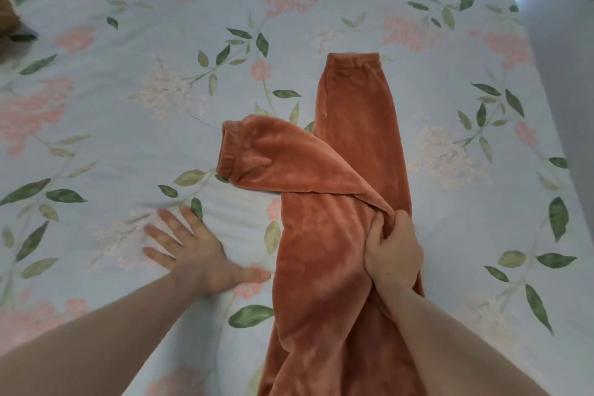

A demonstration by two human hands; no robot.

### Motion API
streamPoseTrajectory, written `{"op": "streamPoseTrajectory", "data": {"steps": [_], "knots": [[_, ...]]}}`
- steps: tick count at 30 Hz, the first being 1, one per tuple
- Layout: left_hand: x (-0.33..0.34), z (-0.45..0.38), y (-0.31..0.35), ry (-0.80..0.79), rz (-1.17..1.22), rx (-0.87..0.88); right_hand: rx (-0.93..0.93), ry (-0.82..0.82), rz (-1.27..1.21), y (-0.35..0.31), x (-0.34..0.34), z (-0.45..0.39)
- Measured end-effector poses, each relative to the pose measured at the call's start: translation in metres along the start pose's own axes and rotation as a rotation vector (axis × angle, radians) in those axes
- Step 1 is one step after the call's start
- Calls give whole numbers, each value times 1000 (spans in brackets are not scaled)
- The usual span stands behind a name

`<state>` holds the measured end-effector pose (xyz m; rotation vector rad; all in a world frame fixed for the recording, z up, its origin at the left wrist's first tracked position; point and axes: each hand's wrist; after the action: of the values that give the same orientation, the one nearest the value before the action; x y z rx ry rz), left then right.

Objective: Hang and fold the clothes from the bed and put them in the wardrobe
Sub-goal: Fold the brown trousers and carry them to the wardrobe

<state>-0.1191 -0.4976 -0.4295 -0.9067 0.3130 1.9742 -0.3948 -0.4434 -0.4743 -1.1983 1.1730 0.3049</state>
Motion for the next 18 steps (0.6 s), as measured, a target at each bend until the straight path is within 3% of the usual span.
{"op": "streamPoseTrajectory", "data": {"steps": [3,6,11,18], "knots": [[-8,-22,7,156,-53,231,-9,7,8,0,4,-1],[-9,-36,23,297,68,326,-2,-1,35,6,5,-3],[-2,-51,55,599,330,265,-11,-15,35,7,5,-2],[11,-66,57,700,329,251,-13,21,-51,-1,0,5]]}}
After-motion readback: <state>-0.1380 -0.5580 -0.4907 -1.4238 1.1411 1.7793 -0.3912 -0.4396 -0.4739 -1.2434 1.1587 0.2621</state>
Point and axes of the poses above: each hand's wrist, its own z-axis away from the middle knuckle, its own x-axis out of the palm, y = z × x, and after that the axes turned 12 degrees about -x, right-handed
